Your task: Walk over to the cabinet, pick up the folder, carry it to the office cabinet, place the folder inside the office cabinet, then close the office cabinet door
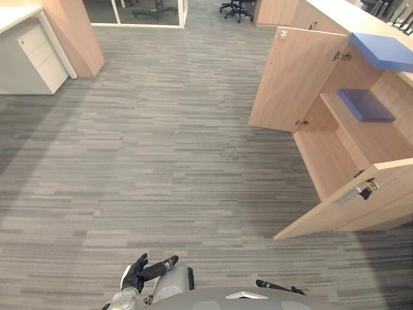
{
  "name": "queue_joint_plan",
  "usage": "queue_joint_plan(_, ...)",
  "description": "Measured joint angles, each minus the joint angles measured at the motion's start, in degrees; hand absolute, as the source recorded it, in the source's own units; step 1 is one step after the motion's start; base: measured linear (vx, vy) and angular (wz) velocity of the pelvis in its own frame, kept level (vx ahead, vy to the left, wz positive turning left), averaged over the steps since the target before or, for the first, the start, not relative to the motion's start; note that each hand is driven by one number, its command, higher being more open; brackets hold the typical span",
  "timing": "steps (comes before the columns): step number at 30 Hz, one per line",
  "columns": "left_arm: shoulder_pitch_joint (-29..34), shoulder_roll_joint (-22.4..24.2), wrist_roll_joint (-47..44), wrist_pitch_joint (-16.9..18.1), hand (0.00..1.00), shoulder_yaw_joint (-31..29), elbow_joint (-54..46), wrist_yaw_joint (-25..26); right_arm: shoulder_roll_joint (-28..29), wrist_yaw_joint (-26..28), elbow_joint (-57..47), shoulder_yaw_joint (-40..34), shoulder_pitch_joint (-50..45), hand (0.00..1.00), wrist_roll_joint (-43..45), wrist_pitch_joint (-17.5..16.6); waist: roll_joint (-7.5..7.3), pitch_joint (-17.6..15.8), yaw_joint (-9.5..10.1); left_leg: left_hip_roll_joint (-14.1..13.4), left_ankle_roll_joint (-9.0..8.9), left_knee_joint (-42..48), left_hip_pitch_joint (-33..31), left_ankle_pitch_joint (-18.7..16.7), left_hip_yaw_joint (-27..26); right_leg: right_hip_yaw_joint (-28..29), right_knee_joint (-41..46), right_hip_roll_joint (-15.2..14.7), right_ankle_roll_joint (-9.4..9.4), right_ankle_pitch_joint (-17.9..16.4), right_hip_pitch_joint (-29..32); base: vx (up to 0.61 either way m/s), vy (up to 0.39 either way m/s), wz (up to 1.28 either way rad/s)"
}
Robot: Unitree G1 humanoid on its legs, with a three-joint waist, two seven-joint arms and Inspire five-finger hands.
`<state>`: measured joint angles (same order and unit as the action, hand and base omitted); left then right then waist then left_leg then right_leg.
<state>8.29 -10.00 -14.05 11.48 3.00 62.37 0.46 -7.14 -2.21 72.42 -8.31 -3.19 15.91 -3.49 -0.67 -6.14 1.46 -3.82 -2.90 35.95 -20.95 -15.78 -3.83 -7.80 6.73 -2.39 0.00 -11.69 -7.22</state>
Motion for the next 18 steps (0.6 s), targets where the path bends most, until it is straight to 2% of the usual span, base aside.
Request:
queue_joint_plan(3, 0.0, 0.4, -1.26, -0.03, 1.0, -1.31, -0.1, -0.58, -0.27, 0.01, 0.0, 0.06, 0.88, 1.0, -2.26, 0.32, -0.01, -0.1, 0.02, 0.1, -0.67, -15.18, -0.92, 6.8, 0.56, 1.98, -0.69, -4.17, 3.37, -2.72, -2.38, 0.44, 0.255, -0.33)
queue_joint_plan(4, 0.01, 0.4, -1.27, -0.06, 1.0, -1.45, -0.08, -0.6, -0.28, -0.05, 0.01, 0.07, 1.17, 1.0, -2.7, 0.43, -0.05, -0.11, 0.08, 0.23, -1.29, -18.31, -0.18, 13.68, -0.82, 2.34, -1.4, -5.94, 4.51, -3.24, -3.81, 0.52, 0.341, -0.32)
queue_joint_plan(5, -0.12, 0.82, -1.25, -0.12, 1.0, -1.53, -0.03, -0.54, -0.32, 0.09, 0.09, -0.03, 1.75, 1.0, -3.2, 0.49, 0.18, 0.1, 0.19, 0.95, 1.2, -18.53, 0.68, 16.92, -2.58, 2.85, -1.88, -6.93, 4.73, -3.07, -4.77, 0.63, 0.39, -0.41)
queue_joint_plan(6, -0.9, 0.49, -1.25, -0.14, 1.0, -2.19, 0.02, -0.13, 0.52, 0.12, 0.15, -0.16, 3.19, 1.0, -4.11, 0.48, -0.87, -0.17, 0.19, 1.68, 2.41, -16.86, 0.63, 14.98, -4.4, 3.58, -1.62, -8.47, 4.18, -0.81, -4.31, 0.54, 0.308, -0.41)
queue_joint_plan(7, -1.25, 0.51, -1.25, -0.18, 1.0, -2.36, 0.05, 0.09, 1.02, 0.2, 0.1, -0.15, 3.9, 1.0, -4.29, 0.43, -0.97, -0.18, 0.28, 1.58, 2.99, -15.6, 0.3, 13.88, -4.8, 3.76, -1.34, -8.6, 3.99, 0.57, -3.88, 0.48, 0.285, -0.49)
queue_joint_plan(8, -1.53, 0.29, -1.07, -0.48, 1.0, -2.85, 0.17, 0.19, 2.44, 0.36, -0.09, -0.31, 5.1, 1.0, -4.34, 0.44, -1.26, -0.08, 0.61, 1.48, 4.38, -13.43, 0.57, 12.23, -6.19, 4.68, -0.14, -9.53, 4.4, 3.15, -3.55, 0.35, 0.237, -0.38)
queue_joint_plan(9, -1.53, -0.08, -1.06, -0.53, 1.0, -2.87, 0.16, 0.26, 3.11, 0.47, -0.23, -0.5, 5.43, 1.0, -4.34, 0.41, -1.45, 0.04, 0.7, 1.61, 4.73, -13.03, 1.21, 11.76, -6.99, 5.33, 0.77, -10.15, 4.69, 4.41, -3.04, 0.41, 0.293, -0.48)
queue_joint_plan(11, -1.18, 0.25, -0.69, -0.6, 1.0, -2.86, 0.13, 0.82, 4.59, 0.87, -0.9, -2.4, 5.13, 1.0, -4.32, 0.28, -1.75, 0.88, 1.85, 4.26, 6.35, -15.86, 6.95, 10.22, -8.72, 7.3, 8.82, -12.9, 6.27, 8.53, -1.25, 0.38, 0.272, -0.46)
queue_joint_plan(12, -0.88, 0.4, -0.44, -0.6, 1.0, -2.86, 0.08, 0.98, 4.54, 0.92, -0.92, -3.05, 5.02, 1.0, -4.3, 0.23, -1.58, 1.23, 1.74, 5.37, 6.49, -17.12, 8.73, 9.64, -8.57, 7.53, 12.79, -13.78, 6.35, 9.1, -0.05, 0.35, 0.252, -0.16)
queue_joint_plan(13, -0.43, 0.59, 0.95, -0.57, 1.0, -2.77, 0.06, 1.31, 4.25, 0.96, -1.98, -5.32, 4.49, 1.0, -4.21, -0.09, -1.27, 1.97, 1.37, 7.62, 7.22, -20.39, 12.65, 7.91, -8.22, 7.71, 23.68, -15.93, 5.59, 10.66, 3.86, 0.35, 0.255, 0.09)
queue_joint_plan(14, -0.49, 0.76, 1.25, -0.55, 1.0, -2.47, 0.06, 1.42, 4.28, 0.9, -3.31, -6.78, 4.1, 1.0, -4.2, -0.43, -1.77, 2.04, 1.16, 9.91, 8.18, -22.74, 15.66, 7.14, -8.27, 7.7, 33.1, -18.44, 3.7, 13.77, 7.53, 0.39, 0.292, 0.2)
queue_joint_plan(15, -0.46, 0.55, 1.17, -0.56, 1.0, -1.85, 0.1, 1.85, 4.2, 0.92, -4.29, -7.12, 4.03, 1.0, -4.25, -0.7, -2.23, 2.12, 0.62, 11.7, 8.68, -24.15, 18.07, 6.92, -8.19, 7.2, 43.39, -21.03, 0.48, 15.75, 11.26, 0.4, 0.258, 0.34)
queue_joint_plan(16, -0.11, 0.49, 1.15, -0.72, 1.0, -1.77, 0.18, 2.17, 3.73, 0.82, -5.25, -7.13, 3.99, 1.0, -4.29, -0.89, -2.4, 2.0, -0.25, 13.37, 8.83, -26.05, 22.17, 6.83, -6.88, 3.85, 54.03, -23.23, -3.09, 13.82, 14.42, 0.38, 0.208, 0.39)
queue_joint_plan(17, 0.18, 0.78, 1.2, -0.74, 1.0, -0.99, 0.19, 2.4, 2.93, 0.6, -5.43, -7.2, 4.02, 1.0, -4.29, -0.94, -1.33, 1.25, -0.37, 13.37, 8.86, -28.0, 26.84, 6.81, -5.72, 0.14, 59.66, -22.98, -4.98, 10.66, 15.32, 0.35, 0.146, 0.36)
queue_joint_plan(18, 0.24, 0.96, 1.26, -0.75, 1.0, -0.62, 0.2, 2.45, 2.65, 0.48, -5.52, -7.31, 4.03, 1.0, -4.29, -0.95, -0.81, 0.87, -0.37, 13.03, 8.86, -28.63, 28.88, 6.81, -5.05, -1.7, 60.9, -22.26, -4.85, 8.92, 15.43, 0.33, 0.101, 0.33)
